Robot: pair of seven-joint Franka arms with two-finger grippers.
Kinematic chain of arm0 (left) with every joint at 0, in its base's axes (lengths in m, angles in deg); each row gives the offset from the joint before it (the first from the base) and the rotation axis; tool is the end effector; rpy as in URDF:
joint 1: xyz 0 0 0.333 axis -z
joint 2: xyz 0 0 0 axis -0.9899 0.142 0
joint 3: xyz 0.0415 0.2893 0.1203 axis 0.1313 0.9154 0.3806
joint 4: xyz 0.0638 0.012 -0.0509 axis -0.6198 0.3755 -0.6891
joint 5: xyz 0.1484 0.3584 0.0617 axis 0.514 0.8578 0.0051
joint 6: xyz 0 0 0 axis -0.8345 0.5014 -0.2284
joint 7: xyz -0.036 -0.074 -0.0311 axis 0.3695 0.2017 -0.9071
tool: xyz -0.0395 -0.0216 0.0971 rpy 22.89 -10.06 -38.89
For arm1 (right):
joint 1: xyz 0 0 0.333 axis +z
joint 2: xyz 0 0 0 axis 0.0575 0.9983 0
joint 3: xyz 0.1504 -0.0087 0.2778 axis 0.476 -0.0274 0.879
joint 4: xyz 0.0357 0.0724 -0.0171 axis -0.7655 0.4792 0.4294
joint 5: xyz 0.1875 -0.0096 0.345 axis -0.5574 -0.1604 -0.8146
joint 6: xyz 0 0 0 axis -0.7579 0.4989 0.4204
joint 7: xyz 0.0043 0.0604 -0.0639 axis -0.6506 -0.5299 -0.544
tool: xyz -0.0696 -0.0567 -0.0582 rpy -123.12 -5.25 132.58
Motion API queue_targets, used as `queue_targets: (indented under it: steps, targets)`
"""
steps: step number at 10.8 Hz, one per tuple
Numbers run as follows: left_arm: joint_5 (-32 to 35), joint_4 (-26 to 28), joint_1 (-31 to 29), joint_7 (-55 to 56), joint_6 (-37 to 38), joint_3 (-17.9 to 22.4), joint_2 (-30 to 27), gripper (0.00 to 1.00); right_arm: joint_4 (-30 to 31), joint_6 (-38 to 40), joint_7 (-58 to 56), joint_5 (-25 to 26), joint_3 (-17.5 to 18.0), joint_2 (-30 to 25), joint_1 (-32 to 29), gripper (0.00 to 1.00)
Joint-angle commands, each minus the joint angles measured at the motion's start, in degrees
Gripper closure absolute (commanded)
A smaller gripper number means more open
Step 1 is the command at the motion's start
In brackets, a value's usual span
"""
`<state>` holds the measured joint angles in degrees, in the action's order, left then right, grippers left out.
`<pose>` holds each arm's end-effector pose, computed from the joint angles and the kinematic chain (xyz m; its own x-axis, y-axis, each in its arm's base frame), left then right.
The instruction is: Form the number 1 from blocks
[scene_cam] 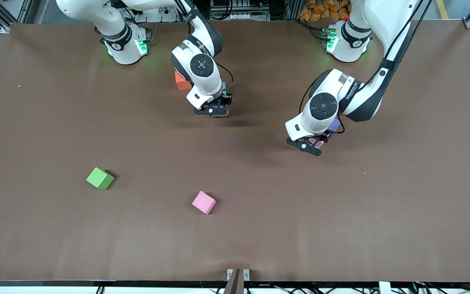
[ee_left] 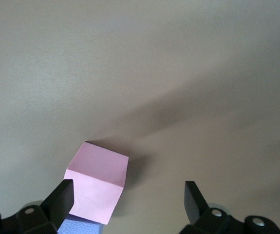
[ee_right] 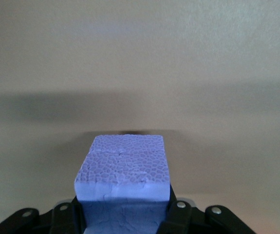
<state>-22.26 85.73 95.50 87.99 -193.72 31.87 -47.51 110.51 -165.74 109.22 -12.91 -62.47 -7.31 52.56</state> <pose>0.4995 -0.2789 0.2601 0.8625 -0.4665 -0.1961 -0.4796 -0.8772 -0.0229 0.3522 0.4372 0.2213 0.9864 -0.0178 -0.1631 -0.0220 -0.9995 -0.0242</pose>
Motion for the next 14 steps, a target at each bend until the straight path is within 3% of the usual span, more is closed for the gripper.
queue_targets:
  steps: [1, 3, 5, 6, 7, 9, 14]
  targets:
    - [1.48, 6.54, -1.62, -5.61, -5.94, -0.48, -3.58, 0.0, 0.65, -1.3, 0.3, -1.06, -0.03, 0.98, 1.36, 0.6]
    - [1.93, 11.12, -5.48, -9.74, -13.59, -0.57, -4.21, 0.0, 1.35, -1.47, 0.3, -1.06, 0.84, 0.9, 1.62, 0.6]
    - [2.02, 11.14, -5.58, -11.25, -13.97, -0.48, -3.94, 0.0, 1.71, -1.65, 0.73, -1.06, 1.11, 0.98, 1.62, 0.57]
    - [2.02, 11.14, -5.67, -11.25, -14.14, -0.4, -3.77, 0.0, 1.71, -1.65, 0.65, -1.06, 1.2, 0.9, 1.62, 0.22]
    - [2.1, 11.31, -5.67, -11.26, -14.15, -0.39, -3.77, 0.0, 1.71, -1.13, 0.65, -1.06, 1.12, 0.55, 1.36, 0.0]
    - [2.19, 12.36, -5.58, -11.26, -14.23, -0.48, -3.86, 0.0, 1.62, -0.42, 0.56, -0.97, 1.11, -2.25, -0.21, 0.0]
    - [3.51, 15.17, -5.93, -11.26, -17.74, -0.39, -3.59, 0.0, 1.09, 6.33, -2.84, 0.78, -0.11, -10.87, -14.87, 0.0]
